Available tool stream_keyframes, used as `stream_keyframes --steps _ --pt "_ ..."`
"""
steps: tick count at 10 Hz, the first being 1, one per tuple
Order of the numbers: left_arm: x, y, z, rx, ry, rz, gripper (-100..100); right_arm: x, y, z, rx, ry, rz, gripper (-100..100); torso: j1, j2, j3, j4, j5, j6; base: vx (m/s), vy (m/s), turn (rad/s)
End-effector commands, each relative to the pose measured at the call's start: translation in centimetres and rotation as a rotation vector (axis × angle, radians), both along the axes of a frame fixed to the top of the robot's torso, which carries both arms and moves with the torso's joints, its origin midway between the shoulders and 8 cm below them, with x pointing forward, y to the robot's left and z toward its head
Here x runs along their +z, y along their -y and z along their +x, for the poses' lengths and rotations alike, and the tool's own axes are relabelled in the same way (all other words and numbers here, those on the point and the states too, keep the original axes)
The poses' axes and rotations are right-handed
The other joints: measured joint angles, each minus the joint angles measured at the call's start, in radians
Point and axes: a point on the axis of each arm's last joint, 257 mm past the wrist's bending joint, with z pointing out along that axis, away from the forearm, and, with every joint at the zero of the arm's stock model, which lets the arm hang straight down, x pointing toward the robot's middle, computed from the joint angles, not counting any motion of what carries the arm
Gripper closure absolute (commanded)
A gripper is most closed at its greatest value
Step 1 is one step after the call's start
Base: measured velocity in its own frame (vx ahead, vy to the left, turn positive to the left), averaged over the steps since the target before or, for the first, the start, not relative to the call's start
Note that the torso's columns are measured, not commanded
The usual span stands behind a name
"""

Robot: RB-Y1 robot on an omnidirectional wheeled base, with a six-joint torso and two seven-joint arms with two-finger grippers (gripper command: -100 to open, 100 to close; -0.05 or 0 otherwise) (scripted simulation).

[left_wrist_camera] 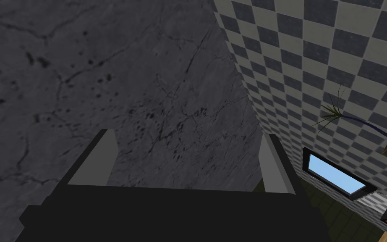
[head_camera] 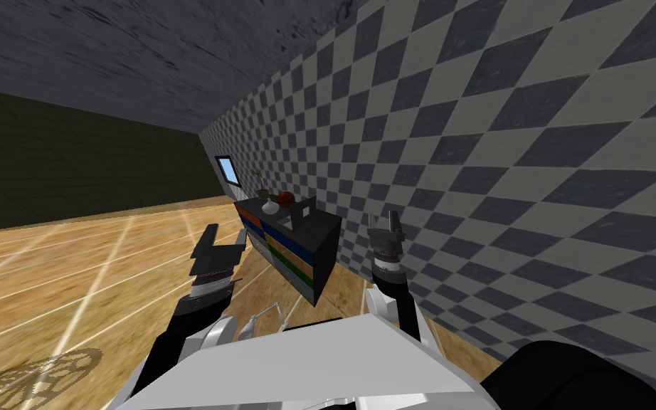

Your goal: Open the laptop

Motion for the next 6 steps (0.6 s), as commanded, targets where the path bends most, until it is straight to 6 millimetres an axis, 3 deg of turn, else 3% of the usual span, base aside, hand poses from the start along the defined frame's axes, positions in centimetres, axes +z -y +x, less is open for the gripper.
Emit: stream_keyframes --steps 1,6 --pt "0.00 0.00 0.00 0.000 0.000 0.000 0 0.00 0.00 0.00 0.000 0.000 0.000 0 0.000 0.040 -0.082 0.041 0.000 0.000 0.000 0.000 0.000" --pt "0.01 0.00 -0.01 0.000 0.000 0.000 0 0.01 0.00 -0.01 0.000 0.000 0.000 0 0.000 0.396 -0.792 0.396 0.000 0.000 0.000 0.000 0.000"
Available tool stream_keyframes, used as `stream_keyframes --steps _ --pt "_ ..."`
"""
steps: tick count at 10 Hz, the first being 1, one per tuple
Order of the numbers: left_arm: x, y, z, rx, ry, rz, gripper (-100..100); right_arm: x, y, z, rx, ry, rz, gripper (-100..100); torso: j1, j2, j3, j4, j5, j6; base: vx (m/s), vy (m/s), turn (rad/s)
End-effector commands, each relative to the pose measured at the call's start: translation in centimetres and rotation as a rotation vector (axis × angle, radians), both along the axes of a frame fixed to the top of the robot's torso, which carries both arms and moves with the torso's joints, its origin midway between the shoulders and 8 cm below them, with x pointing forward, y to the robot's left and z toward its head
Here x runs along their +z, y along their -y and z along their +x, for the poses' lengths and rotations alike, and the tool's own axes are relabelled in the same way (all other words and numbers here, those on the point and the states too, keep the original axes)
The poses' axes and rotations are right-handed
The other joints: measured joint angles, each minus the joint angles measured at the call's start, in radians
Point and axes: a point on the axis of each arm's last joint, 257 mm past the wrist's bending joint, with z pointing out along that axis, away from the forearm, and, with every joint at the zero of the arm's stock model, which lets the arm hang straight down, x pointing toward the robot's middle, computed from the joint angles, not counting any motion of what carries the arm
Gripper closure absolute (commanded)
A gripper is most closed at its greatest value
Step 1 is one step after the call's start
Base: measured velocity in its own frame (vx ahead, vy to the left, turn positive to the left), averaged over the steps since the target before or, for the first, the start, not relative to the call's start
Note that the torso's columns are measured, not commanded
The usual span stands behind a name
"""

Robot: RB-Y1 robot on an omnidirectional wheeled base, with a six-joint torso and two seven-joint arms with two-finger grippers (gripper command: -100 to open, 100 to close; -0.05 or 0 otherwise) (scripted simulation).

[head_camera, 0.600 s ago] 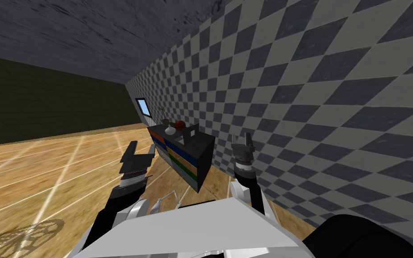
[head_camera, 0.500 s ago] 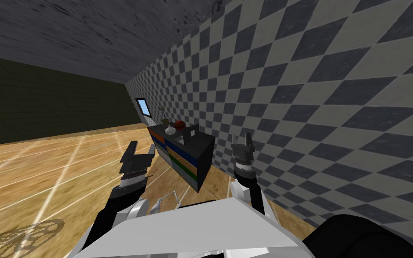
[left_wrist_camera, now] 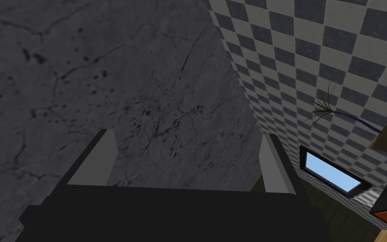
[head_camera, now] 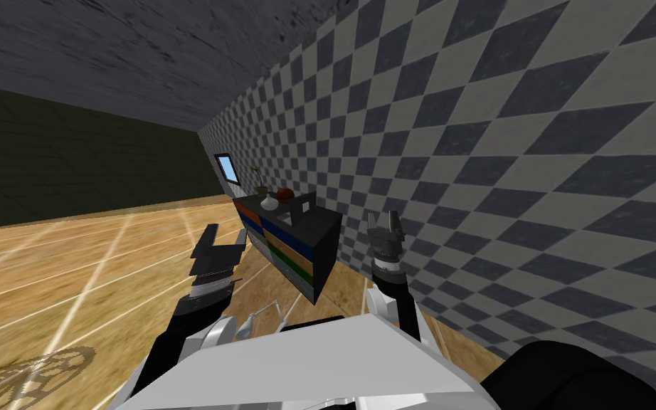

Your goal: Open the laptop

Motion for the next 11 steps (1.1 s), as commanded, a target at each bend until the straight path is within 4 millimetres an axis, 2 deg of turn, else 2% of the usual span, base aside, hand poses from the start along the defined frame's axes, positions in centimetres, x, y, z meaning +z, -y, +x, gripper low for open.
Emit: stream_keyframes --steps 1,3,4,6,11 --pt "0.0 0.0 0.0 0.000 0.000 0.000 0 0.0 0.0 0.0 0.000 0.000 0.000 0 0.000 0.074 -0.147 0.074 0.000 0.000 0.000 0.000 0.000" --pt "0.0 0.0 0.0 0.000 0.000 0.000 0 0.0 0.0 0.0 0.000 0.000 0.000 0 0.000 0.222 -0.443 0.221 0.000 0.000 0.000 0.000 0.000" --pt "-0.1 0.1 0.4 -0.018 -0.022 0.030 -100 0.0 0.0 0.0 0.000 0.000 0.000 0 0.000 0.295 -0.590 0.295 0.000 0.000 0.012 0.002 -0.060" --pt "-0.3 0.1 0.9 -0.034 -0.050 0.058 -100 0.0 0.0 0.0 0.000 -0.001 0.000 0 0.001 0.338 -0.679 0.338 0.000 0.000 0.012 0.006 -0.067" --pt "-0.7 -0.3 2.6 -0.073 -0.144 0.135 -100 0.0 0.0 0.0 0.000 -0.001 0.000 0 0.000 0.342 -0.684 0.342 0.000 0.000 0.022 0.009 -0.096"
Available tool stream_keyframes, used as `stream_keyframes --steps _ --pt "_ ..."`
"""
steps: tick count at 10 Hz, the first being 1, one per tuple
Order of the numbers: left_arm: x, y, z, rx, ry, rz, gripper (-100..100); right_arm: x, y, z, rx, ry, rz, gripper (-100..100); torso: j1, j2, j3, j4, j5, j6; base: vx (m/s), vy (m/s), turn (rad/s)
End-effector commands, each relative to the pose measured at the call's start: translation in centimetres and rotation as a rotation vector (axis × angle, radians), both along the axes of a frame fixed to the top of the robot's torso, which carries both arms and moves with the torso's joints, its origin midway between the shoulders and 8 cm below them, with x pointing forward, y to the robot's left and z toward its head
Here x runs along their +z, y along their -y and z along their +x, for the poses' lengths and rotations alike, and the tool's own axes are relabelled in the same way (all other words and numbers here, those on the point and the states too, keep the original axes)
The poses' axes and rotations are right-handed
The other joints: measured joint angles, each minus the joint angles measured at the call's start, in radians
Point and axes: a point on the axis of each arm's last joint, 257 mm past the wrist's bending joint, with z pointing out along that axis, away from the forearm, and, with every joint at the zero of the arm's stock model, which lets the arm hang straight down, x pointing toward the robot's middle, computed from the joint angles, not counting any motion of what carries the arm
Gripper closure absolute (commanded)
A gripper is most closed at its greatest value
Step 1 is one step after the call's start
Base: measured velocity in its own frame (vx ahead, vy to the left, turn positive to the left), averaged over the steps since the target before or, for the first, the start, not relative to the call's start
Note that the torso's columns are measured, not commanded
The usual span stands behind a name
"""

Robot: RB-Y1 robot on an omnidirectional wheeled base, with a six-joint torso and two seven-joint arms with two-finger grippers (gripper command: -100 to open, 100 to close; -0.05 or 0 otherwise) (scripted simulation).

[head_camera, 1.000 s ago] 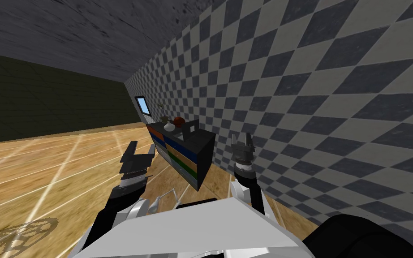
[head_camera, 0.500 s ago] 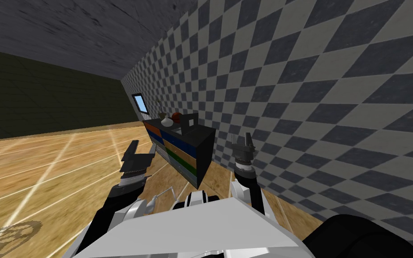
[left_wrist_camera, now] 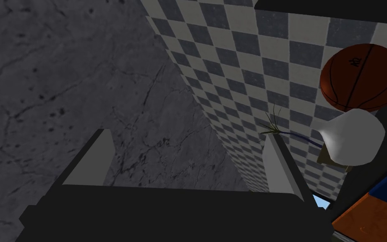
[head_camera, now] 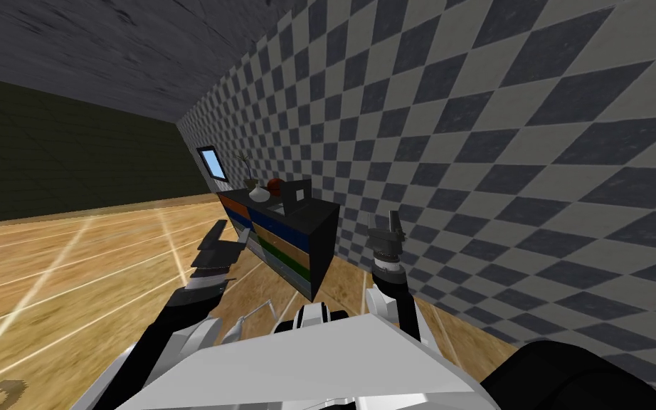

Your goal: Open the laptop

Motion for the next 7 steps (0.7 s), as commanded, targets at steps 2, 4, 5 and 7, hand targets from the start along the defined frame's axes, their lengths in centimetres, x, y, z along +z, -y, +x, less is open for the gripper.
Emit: stream_keyframes --steps 2,4,5,7 --pt "-0.1 -0.3 1.1 -0.016 -0.059 0.042 -100 0.0 0.0 0.0 0.000 0.000 0.000 0 0.000 0.000 0.000 0.000 0.000 0.000 0.017 0.008 -0.057" --pt "0.2 -0.5 1.6 -0.028 -0.091 0.076 -100 0.0 0.0 0.0 0.000 0.000 0.000 0 0.000 0.000 0.000 0.000 0.000 0.000 0.024 0.015 -0.129" --pt "0.0 -0.6 1.8 -0.026 -0.103 0.075 -100 0.0 0.0 0.0 0.000 0.000 0.000 0 0.001 0.000 0.000 0.000 0.000 0.000 0.020 0.014 -0.040" --pt "0.4 -0.9 2.4 -0.035 -0.135 0.112 -100 0.0 0.0 0.0 0.000 0.000 0.000 0 0.000 0.000 0.000 0.000 0.000 0.000 0.025 0.010 -0.121"
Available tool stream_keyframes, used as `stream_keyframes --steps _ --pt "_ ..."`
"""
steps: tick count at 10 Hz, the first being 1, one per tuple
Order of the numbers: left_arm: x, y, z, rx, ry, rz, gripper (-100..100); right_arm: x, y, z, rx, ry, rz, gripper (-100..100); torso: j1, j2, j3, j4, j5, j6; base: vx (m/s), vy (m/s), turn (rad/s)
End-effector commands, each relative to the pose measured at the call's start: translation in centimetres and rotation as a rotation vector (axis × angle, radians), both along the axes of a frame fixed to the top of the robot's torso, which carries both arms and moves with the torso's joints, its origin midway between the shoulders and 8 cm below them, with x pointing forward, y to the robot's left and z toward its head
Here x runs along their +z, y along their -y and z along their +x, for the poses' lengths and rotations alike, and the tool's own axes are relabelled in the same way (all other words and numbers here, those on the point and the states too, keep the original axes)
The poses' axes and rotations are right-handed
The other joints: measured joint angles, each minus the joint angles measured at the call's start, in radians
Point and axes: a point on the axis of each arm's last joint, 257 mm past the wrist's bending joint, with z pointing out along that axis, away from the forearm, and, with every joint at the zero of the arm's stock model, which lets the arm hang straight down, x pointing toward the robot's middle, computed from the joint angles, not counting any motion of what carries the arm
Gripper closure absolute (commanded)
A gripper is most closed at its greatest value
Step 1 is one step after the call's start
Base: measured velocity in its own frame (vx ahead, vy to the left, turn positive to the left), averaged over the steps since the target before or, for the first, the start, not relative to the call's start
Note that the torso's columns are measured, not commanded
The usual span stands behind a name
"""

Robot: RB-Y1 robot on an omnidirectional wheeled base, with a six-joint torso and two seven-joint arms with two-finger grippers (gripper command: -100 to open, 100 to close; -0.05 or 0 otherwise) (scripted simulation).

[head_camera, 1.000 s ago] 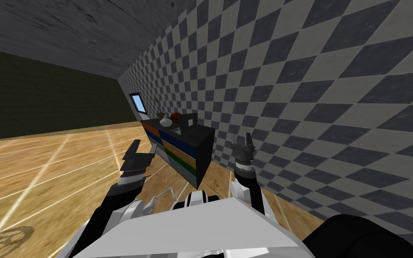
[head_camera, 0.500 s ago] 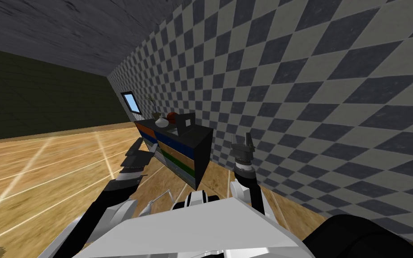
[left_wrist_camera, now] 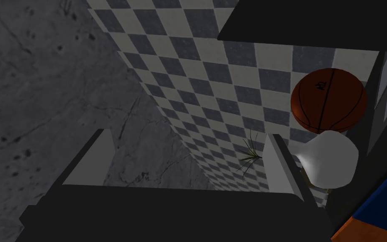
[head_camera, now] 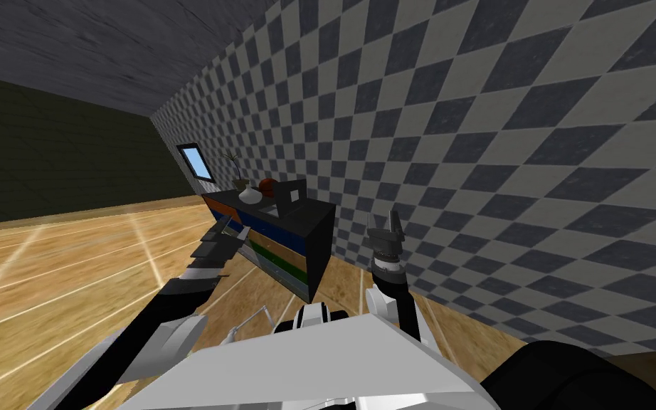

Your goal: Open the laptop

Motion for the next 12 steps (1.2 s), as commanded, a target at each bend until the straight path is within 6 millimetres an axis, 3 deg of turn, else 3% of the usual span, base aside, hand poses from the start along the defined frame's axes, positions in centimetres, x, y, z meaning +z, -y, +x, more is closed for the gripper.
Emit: stream_keyframes --steps 1,12 --pt "0.0 -0.3 0.6 -0.002 -0.039 0.026 -100 0.0 0.0 0.0 0.000 0.000 0.000 0 0.000 0.000 0.000 0.000 0.000 0.000 0.020 0.012 -0.044" --pt "0.4 -2.2 3.2 0.020 -0.206 0.167 -100 0.0 0.0 0.0 0.000 0.000 0.000 0 0.000 0.000 0.000 0.000 0.000 0.000 0.019 0.011 -0.085"
